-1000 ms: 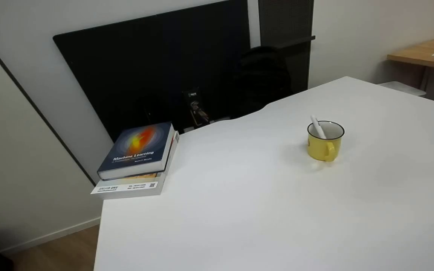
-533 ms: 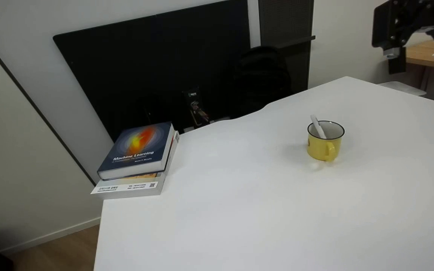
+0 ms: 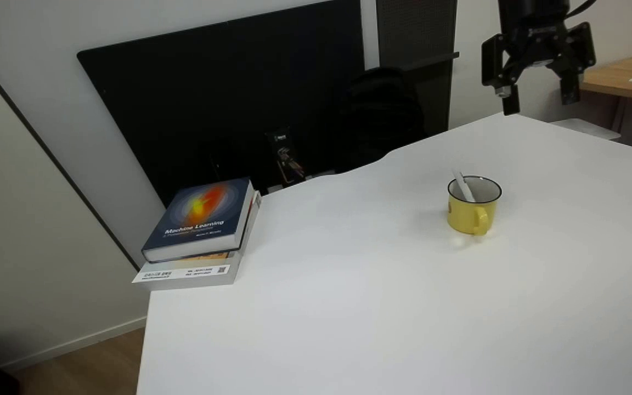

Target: Take the marker from the mug and put it on the table

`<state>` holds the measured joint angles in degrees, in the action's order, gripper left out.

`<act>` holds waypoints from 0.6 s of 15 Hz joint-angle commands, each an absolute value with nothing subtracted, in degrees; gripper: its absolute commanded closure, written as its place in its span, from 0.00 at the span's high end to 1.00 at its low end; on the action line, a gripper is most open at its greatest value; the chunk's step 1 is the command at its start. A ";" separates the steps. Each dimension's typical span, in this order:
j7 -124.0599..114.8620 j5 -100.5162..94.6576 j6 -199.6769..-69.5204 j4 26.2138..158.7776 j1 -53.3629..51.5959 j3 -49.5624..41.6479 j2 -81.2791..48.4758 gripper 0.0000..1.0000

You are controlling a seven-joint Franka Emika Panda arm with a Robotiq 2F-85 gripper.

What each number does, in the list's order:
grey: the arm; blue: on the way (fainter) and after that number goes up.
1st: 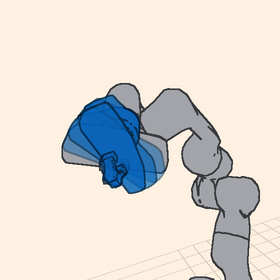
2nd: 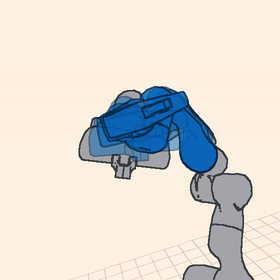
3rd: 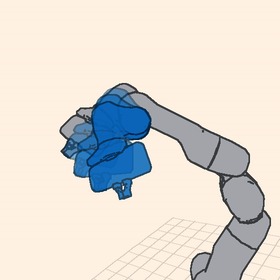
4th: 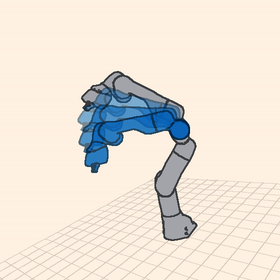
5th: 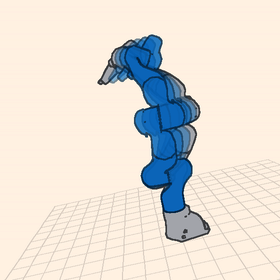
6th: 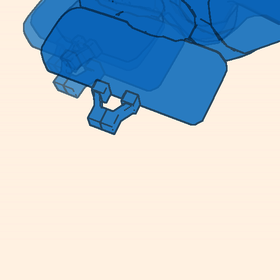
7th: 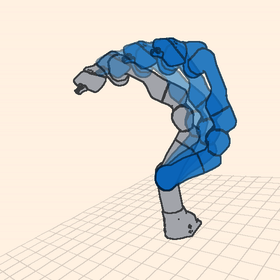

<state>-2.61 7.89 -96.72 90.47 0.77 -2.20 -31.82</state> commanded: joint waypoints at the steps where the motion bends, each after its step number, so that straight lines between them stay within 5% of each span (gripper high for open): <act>1: -3.11 7.60 -96.61 88.13 1.27 -1.67 -33.45 1.00; 9: -3.58 7.55 -96.12 84.62 1.31 -1.78 -35.94 1.00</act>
<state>-3.38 7.89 -96.24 84.77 0.80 -2.41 -35.91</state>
